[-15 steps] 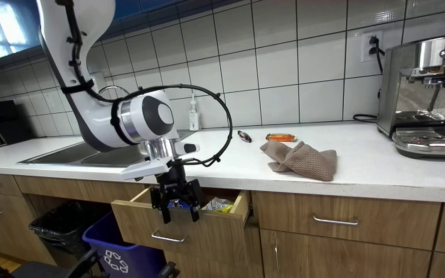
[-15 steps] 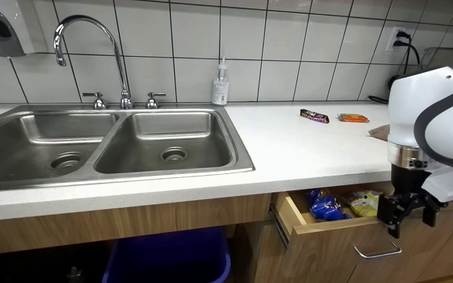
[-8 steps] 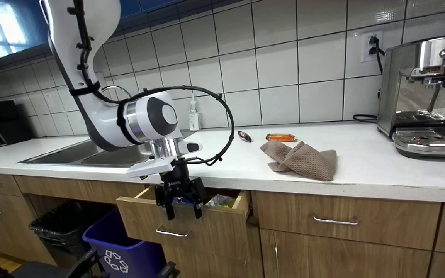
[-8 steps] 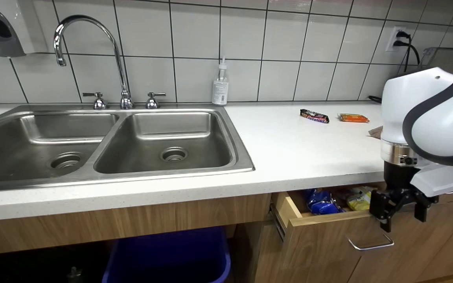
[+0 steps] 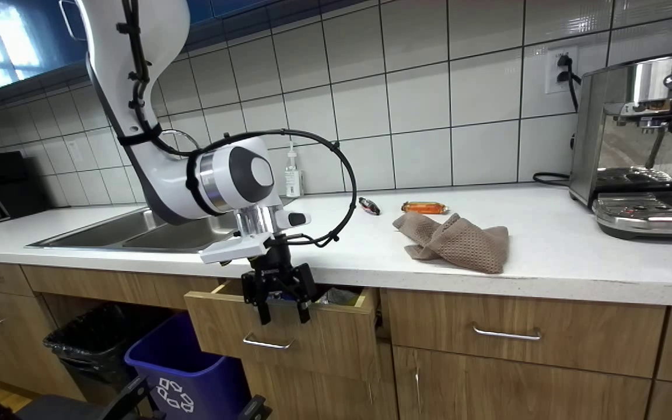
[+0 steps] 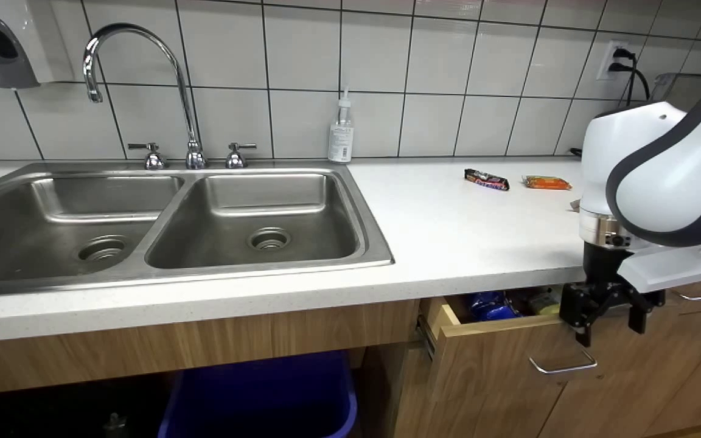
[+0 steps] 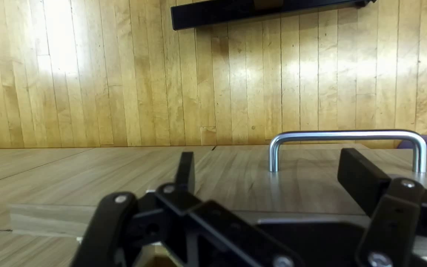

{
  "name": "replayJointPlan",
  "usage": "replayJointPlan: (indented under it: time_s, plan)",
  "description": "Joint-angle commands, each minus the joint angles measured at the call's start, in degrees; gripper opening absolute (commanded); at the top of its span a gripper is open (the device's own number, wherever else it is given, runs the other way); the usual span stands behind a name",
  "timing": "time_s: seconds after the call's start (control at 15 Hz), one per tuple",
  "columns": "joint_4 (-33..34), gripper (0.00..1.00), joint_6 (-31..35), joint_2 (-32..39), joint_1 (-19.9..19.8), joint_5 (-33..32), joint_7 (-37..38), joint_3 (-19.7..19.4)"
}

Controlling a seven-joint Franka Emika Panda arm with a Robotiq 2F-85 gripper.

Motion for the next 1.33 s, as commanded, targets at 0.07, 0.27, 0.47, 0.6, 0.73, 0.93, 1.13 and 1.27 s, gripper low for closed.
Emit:
replayJointPlan:
  time_s: [0.07,0.27,0.47,0.6,0.73,0.93,1.13,1.27]
  plan:
    - [5.6,1.00,0.1,4.0,1.3,1.9,1.6,-0.3]
    - [7.2,1.00,0.0,5.0,1.4,2.5,1.6,-0.4]
    - [8.8,1.00,-0.2,6.0,1.4,2.8,1.6,-0.5]
    - [9.7,1.00,-0.2,6.6,1.5,3.0,1.5,-0.5]
    - [10.6,1.00,-0.3,7.0,1.6,3.3,1.4,-0.5]
    - [11.2,1.00,-0.3,7.4,1.7,3.4,1.4,-0.5]
    - [11.4,1.00,-0.3,7.5,2.0,3.2,1.5,-0.8]
    - [11.0,1.00,-0.2,7.1,2.2,3.1,1.5,-1.0]
